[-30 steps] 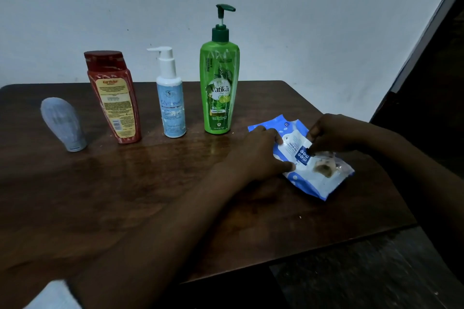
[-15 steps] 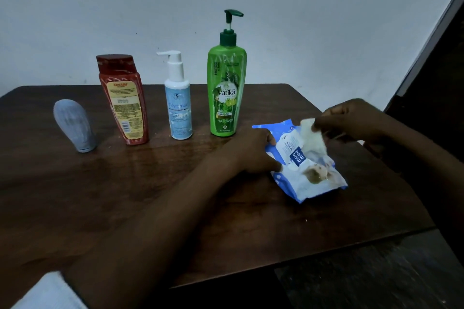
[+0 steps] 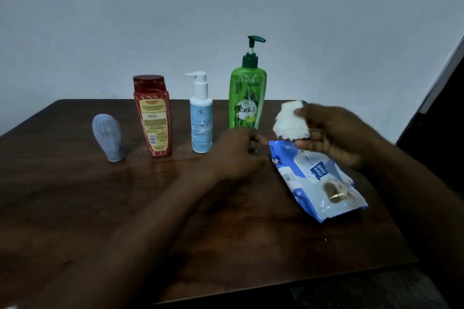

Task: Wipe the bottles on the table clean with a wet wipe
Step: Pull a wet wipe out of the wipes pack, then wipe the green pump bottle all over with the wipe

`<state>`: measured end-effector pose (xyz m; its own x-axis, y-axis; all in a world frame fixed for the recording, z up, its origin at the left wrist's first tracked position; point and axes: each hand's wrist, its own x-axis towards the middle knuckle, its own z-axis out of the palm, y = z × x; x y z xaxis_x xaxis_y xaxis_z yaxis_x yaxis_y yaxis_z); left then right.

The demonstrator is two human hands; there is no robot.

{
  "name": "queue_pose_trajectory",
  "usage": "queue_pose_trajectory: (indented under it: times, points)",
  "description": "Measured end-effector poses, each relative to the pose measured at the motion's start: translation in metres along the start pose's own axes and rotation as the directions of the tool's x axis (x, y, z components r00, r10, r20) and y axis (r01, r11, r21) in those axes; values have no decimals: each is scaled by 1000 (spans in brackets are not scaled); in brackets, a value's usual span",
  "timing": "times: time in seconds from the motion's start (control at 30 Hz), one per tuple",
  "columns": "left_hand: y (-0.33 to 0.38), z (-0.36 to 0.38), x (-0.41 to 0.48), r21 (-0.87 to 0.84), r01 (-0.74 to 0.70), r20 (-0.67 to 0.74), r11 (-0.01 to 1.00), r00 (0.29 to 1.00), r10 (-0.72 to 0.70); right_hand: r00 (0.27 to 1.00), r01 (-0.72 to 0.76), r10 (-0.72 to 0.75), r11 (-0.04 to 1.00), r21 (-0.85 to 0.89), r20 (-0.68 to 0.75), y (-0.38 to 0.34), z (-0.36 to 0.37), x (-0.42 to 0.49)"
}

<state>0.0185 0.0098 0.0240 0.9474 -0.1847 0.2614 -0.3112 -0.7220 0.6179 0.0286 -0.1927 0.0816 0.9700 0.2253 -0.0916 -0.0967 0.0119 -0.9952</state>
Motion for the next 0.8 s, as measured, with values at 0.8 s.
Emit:
queue_pose_trajectory:
  times: [0.8]
  points:
    - [27,-83,106,-286,25,-223,958,970,-92,1000,-6,5,992,125,9,61,64,23]
